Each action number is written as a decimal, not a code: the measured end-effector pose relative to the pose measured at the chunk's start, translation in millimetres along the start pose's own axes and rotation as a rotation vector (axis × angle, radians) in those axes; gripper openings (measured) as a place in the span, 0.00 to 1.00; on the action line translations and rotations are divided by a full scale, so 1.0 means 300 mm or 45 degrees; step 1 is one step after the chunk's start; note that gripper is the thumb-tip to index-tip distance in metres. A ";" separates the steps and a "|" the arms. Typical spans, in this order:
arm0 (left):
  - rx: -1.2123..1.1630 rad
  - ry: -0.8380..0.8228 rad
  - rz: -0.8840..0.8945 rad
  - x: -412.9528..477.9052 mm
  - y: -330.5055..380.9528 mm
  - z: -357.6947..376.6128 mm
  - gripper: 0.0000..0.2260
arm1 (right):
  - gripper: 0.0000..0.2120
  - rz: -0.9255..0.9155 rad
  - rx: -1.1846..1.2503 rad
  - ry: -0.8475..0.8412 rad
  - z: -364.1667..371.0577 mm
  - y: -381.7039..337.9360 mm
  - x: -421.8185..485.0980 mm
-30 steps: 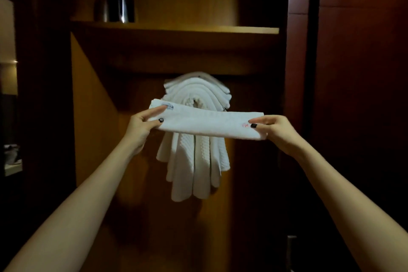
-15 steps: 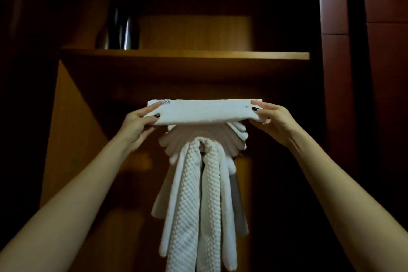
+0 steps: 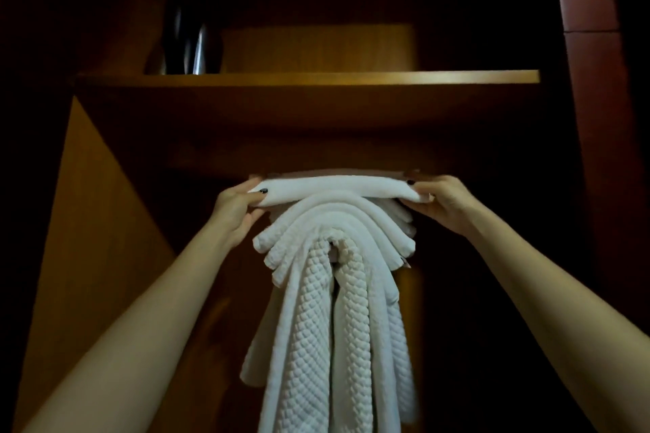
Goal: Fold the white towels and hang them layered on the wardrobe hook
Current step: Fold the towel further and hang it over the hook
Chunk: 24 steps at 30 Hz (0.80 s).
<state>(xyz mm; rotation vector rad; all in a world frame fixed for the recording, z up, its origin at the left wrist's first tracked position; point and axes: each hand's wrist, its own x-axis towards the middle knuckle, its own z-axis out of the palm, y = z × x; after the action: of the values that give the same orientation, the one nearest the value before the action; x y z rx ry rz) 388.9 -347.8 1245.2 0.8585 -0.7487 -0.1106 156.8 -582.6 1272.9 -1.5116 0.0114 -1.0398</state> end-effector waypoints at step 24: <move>1.105 -0.046 0.501 -0.143 -0.108 -0.086 0.13 | 0.18 -0.293 -0.821 -0.034 -0.002 0.175 -0.197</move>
<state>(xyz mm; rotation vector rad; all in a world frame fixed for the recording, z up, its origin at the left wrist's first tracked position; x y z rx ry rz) 379.9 -336.4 1187.3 1.5046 -1.0005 0.5925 149.6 -563.9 1196.5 -2.1466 0.1713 -1.2707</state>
